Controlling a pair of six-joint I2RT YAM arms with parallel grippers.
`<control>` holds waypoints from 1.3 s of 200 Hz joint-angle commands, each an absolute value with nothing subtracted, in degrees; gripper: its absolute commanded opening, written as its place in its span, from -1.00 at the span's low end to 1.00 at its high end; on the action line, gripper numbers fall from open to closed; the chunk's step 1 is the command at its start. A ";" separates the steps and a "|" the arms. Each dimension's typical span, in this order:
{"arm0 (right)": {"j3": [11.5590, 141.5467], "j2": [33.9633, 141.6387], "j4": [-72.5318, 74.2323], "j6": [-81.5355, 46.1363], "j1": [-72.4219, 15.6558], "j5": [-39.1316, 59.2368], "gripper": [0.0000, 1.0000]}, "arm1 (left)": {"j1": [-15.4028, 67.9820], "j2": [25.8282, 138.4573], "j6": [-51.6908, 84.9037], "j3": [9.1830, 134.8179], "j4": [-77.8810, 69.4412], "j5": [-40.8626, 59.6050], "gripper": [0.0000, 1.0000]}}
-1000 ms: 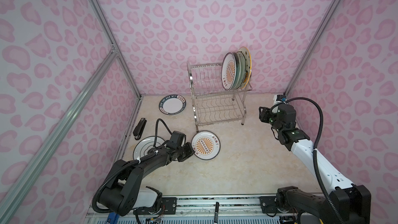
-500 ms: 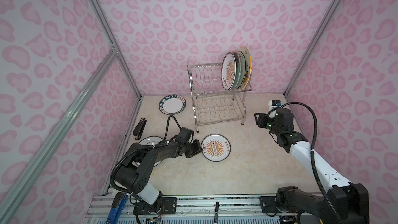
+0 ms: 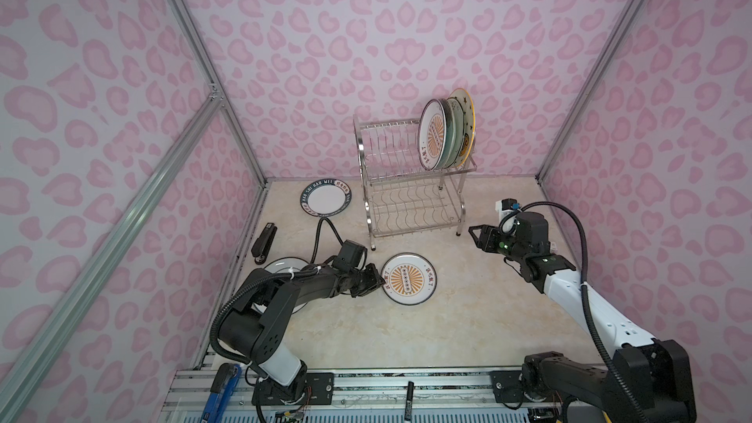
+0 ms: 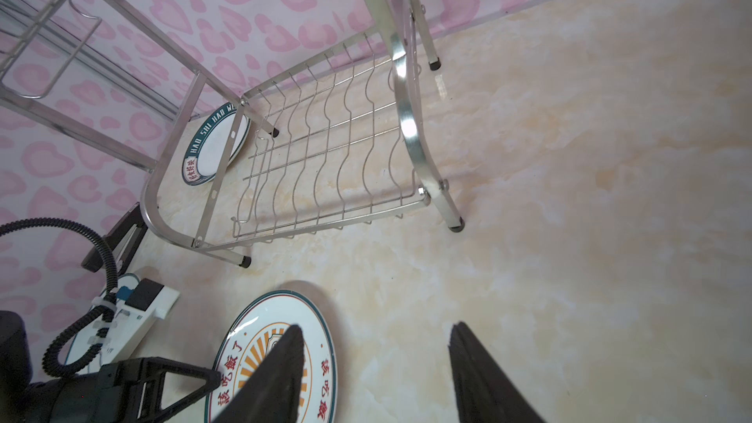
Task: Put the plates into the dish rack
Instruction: 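Hold the tilted sunburst plate with the left gripper while the right gripper approaches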
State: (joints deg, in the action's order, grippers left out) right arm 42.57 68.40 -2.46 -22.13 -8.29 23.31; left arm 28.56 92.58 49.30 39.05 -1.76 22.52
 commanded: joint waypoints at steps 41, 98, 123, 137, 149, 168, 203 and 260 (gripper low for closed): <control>34.03 67.44 1.93 -28.77 -8.70 31.73 0.18 | 29.17 93.50 49.08 39.98 -1.53 20.65 -0.42; 26.60 65.54 5.84 -33.90 -10.66 34.80 0.18 | 29.53 96.33 49.88 40.52 -4.04 20.83 -0.76; 24.88 65.08 7.02 -35.07 -11.83 34.63 0.19 | 29.58 96.69 49.99 40.64 -4.13 20.50 -0.90; 24.59 65.34 7.40 -35.42 -12.43 34.89 0.19 | 29.62 96.49 49.94 40.68 -3.97 20.24 -0.94; 24.27 65.55 7.93 -35.68 -12.92 35.11 0.19 | 29.61 96.23 50.01 40.64 -3.87 20.13 -0.94; 24.32 66.26 9.58 -36.66 -13.66 36.18 0.20 | 29.57 95.49 49.84 41.01 -3.81 20.15 -0.93; 24.36 68.81 12.52 -38.31 -14.67 37.54 0.21 | 29.53 94.06 49.39 41.59 -3.88 20.79 -0.93; 24.66 72.26 15.43 -40.00 -15.78 39.12 0.22 | 29.27 92.00 49.92 39.68 -10.42 24.80 -0.93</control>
State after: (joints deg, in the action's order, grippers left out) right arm 24.53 71.48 12.58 -39.00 -15.20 38.06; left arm 29.41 93.06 50.76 40.53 -7.97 23.83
